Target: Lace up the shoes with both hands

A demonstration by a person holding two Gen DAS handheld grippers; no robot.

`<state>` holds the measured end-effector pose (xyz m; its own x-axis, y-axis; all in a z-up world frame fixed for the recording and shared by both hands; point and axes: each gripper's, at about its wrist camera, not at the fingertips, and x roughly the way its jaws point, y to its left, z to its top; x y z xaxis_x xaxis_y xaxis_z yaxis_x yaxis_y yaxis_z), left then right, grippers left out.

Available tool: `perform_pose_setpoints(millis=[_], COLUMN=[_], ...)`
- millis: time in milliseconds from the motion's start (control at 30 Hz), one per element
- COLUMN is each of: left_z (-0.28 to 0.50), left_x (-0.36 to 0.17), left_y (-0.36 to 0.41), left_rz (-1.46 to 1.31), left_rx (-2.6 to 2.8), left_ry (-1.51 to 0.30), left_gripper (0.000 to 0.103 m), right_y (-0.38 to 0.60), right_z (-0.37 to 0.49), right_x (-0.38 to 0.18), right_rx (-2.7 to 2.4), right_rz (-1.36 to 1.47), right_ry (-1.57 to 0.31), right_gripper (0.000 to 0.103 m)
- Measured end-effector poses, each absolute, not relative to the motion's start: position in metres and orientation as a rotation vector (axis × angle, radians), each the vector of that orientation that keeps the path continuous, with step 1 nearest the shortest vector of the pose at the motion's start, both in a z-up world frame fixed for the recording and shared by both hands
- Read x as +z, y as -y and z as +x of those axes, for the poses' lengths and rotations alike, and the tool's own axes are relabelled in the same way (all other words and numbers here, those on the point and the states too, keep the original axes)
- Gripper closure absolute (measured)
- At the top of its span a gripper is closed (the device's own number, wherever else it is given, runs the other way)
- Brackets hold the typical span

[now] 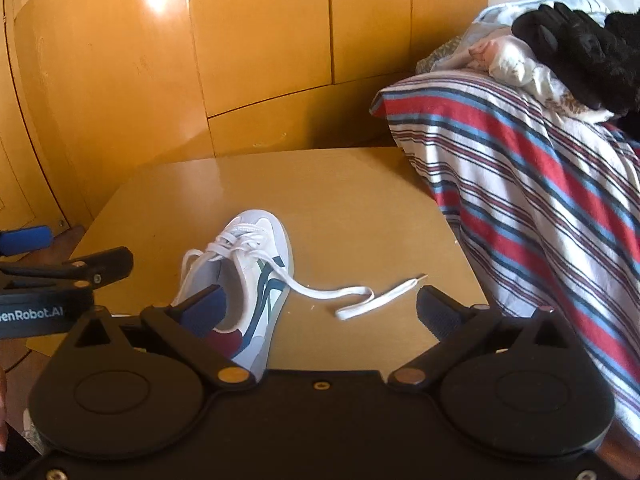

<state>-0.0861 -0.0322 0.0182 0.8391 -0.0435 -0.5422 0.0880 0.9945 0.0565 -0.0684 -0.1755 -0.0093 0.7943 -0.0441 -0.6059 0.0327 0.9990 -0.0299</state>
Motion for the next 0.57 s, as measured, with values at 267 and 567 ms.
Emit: perform_pose_setpoints(millis=[267, 567], left_z=[-0.0914, -0.0947], left_x=[0.0217, 0.021], left_y=[0.0356, 0.0366], left_rz=[0.079, 0.073], left_rx=[-0.071, -0.124], left_ry=[-0.565, -0.586], left_gripper=[0.001, 0.001], right_y=[0.1739, 0.1682], right_z=[-0.0674, -0.0668], right_x=[-0.0119, -0.0153], right_rx=[-0.045, -0.058], right_rz=[-0.027, -0.049], right_ry=[-0.663, -0.678], right_gripper=[0.0, 0.0])
